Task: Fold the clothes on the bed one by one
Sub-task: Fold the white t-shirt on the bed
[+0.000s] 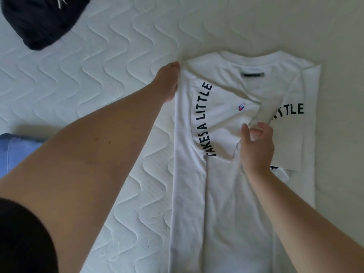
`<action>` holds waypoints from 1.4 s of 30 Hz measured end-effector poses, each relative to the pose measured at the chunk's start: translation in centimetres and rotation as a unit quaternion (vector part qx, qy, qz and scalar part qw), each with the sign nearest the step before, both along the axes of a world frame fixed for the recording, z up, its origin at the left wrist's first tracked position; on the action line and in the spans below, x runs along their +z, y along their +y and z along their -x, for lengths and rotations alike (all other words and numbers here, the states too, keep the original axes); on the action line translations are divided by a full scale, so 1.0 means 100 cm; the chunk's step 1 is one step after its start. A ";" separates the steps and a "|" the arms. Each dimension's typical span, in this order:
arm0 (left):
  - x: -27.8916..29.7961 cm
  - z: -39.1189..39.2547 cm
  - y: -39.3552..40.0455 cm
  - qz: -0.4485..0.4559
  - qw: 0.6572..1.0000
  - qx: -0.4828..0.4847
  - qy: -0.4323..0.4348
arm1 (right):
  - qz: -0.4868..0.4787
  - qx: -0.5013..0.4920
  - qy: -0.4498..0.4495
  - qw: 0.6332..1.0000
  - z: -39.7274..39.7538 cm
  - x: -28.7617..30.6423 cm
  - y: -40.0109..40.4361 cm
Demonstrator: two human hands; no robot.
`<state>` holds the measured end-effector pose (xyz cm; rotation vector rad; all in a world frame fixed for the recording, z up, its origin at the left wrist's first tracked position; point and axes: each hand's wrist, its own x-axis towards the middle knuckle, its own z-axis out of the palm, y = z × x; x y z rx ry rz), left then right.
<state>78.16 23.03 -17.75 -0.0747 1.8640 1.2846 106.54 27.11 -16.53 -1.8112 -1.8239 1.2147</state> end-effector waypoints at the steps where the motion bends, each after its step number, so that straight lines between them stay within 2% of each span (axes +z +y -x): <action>1: -0.004 0.005 0.001 -0.007 1.000 0.002 -0.005 | 0.014 0.013 0.005 1.000 0.007 -0.003 0.014; 4: -0.011 0.013 -0.001 -0.036 0.999 0.009 -0.035 | 0.044 0.087 -0.032 0.995 0.030 -0.008 0.047; 6: -0.012 0.014 -0.003 -0.046 0.998 0.005 -0.047 | 0.060 0.094 -0.058 0.992 0.037 -0.009 0.063; 11: -0.012 0.013 -0.003 -0.057 0.997 -0.023 -0.048 | -0.020 0.087 -0.061 0.994 0.025 -0.006 0.072; 17: -0.020 0.010 0.001 0.043 0.994 -0.072 0.071 | -0.015 0.150 -0.083 0.985 0.013 -0.015 0.062; 22: -0.017 0.019 0.017 0.129 0.970 -0.083 0.189 | 0.001 0.142 -0.036 0.989 0.010 -0.010 0.058; 24: -0.018 0.020 0.021 0.147 0.962 -0.086 0.213 | -0.046 0.135 -0.031 0.989 0.006 -0.005 0.054; 25: -0.019 0.020 0.022 0.152 0.960 -0.085 0.219 | -0.093 0.142 -0.061 0.984 0.005 -0.002 0.051; 27: -0.016 0.015 0.023 0.154 0.955 -0.085 0.238 | -0.181 0.188 -0.111 0.959 0.003 0.007 0.038; 30: -0.004 0.000 0.023 0.118 0.958 -0.045 0.256 | -0.244 0.333 -0.082 0.907 0.008 0.016 0.000; 33: 0.006 -0.025 0.009 0.093 0.954 -0.010 0.285 | -0.263 0.458 -0.048 0.848 0.009 0.010 -0.048; 36: 0.007 -0.066 -0.030 0.104 0.924 -0.070 0.362 | -0.298 0.553 -0.061 0.776 -0.011 -0.010 -0.088; 38: 0.005 -0.098 -0.066 0.101 0.911 -0.127 0.378 | -0.313 0.588 -0.097 0.740 -0.031 -0.026 -0.102; 42: -0.002 -0.157 -0.139 0.118 0.879 -0.230 0.402 | -0.307 0.599 -0.135 0.727 -0.060 -0.040 -0.120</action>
